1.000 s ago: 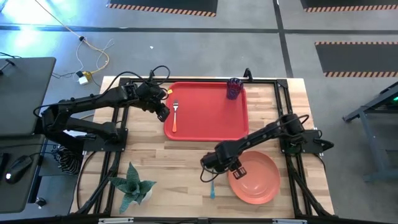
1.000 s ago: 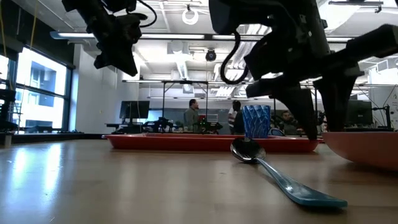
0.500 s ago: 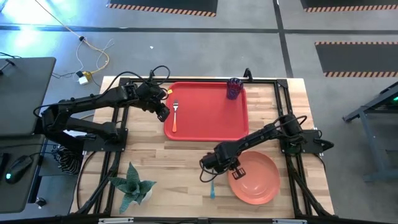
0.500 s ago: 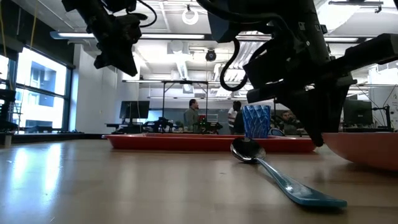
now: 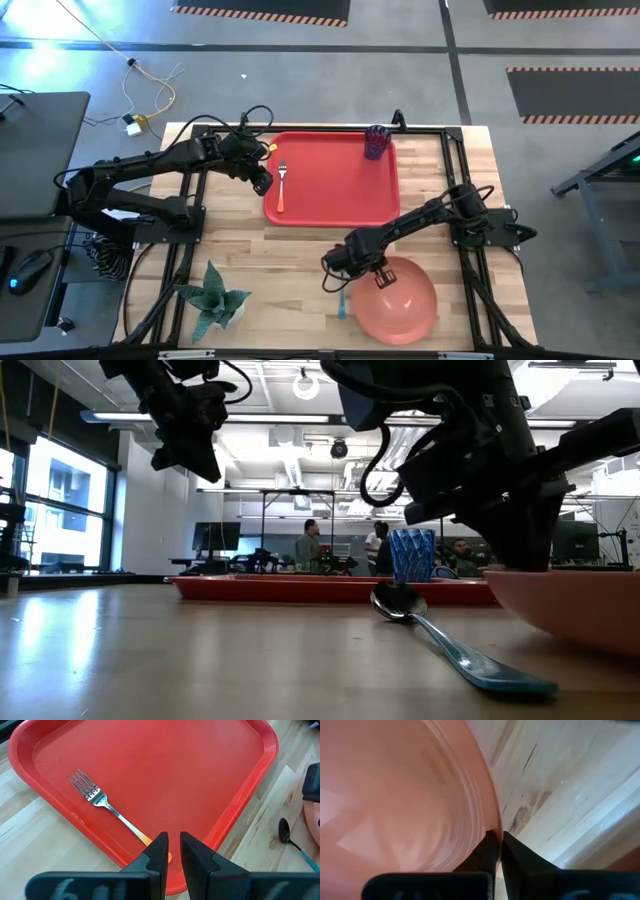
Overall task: Pick and place plate/cup/fork/spoon on tray
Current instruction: Put the orange plate on the red serving tray to the bottom left of the blue glass
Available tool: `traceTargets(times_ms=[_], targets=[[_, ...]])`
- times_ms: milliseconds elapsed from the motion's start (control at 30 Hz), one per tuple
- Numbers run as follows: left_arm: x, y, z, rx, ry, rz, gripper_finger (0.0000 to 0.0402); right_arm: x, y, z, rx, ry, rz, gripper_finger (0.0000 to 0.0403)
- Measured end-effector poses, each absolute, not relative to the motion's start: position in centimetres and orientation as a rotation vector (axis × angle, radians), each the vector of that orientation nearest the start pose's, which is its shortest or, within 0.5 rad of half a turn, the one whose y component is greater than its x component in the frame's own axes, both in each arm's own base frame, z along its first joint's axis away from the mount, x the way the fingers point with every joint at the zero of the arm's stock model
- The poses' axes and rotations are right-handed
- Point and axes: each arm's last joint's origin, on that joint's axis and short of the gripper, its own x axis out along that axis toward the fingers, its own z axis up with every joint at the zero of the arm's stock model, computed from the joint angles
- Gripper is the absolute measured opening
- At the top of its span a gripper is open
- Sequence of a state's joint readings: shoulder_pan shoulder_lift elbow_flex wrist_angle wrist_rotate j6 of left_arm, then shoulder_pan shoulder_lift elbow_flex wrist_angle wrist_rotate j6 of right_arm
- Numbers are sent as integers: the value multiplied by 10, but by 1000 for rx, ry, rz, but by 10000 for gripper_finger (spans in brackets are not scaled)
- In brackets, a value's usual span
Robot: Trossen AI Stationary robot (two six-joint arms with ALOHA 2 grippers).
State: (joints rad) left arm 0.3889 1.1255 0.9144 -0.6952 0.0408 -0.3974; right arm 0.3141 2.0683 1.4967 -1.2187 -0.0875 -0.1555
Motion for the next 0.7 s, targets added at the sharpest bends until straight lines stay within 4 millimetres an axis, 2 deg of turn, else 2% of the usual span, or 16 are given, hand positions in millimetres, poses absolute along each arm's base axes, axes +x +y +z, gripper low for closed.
traceTargets(times_ms=[233,700], targets=[[202,82,273,-561,819,499,40,341,106,173,-260,1783,395,1],[202,82,273,-522,832,483,40,338,67,222,21,1646,150,0]])
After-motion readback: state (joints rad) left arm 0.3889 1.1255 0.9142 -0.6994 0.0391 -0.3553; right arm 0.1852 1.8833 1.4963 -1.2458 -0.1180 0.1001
